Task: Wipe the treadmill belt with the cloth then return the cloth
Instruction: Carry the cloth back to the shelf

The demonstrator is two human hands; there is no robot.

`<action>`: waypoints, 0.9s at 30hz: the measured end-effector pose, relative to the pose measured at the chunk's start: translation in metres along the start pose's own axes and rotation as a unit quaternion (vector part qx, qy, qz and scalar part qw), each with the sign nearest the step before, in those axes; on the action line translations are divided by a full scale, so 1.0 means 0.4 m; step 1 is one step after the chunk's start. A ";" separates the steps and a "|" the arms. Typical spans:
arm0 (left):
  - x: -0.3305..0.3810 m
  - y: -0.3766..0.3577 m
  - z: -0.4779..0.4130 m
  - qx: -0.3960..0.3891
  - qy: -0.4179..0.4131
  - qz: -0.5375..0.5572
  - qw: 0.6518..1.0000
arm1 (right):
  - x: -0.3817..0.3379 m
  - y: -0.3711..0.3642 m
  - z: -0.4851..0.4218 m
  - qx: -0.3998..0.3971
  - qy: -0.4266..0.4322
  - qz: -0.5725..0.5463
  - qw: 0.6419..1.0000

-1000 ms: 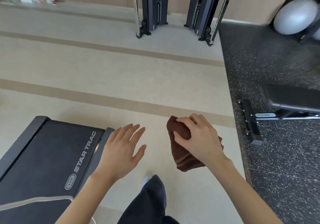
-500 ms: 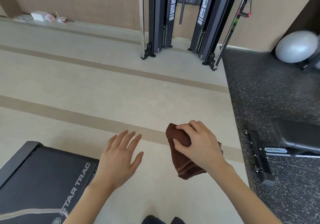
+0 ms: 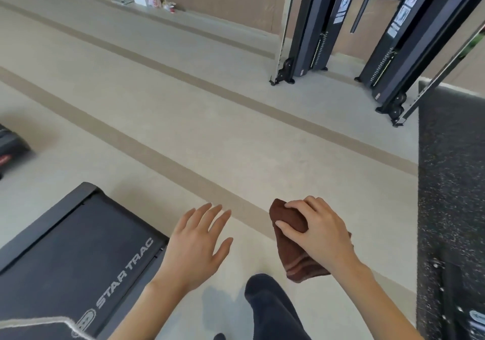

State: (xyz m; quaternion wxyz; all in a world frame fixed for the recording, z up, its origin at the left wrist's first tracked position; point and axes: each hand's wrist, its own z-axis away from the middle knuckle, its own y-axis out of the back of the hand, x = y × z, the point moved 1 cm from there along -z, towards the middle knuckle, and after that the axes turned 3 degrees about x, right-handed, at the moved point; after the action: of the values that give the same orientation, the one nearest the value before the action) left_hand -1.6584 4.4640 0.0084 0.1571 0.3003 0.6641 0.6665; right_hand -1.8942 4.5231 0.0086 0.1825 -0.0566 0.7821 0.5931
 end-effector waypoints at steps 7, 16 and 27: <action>0.059 0.001 -0.297 0.029 0.068 0.014 0.997 | 0.153 0.028 -0.320 -0.011 0.032 -0.027 0.999; 0.025 -0.018 -0.511 0.016 0.165 -0.010 0.986 | 0.184 -0.047 -0.587 -0.066 0.104 -0.070 0.990; -0.295 0.025 -0.856 0.055 0.161 -0.002 0.985 | 0.114 -0.163 -1.004 -0.049 0.108 -0.068 0.991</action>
State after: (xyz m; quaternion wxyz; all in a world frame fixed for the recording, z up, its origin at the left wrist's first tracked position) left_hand -1.7739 4.1206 0.0170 0.0327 0.1966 0.7169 0.6681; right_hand -2.0043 4.1293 0.0258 0.1339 -0.1819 0.7613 0.6078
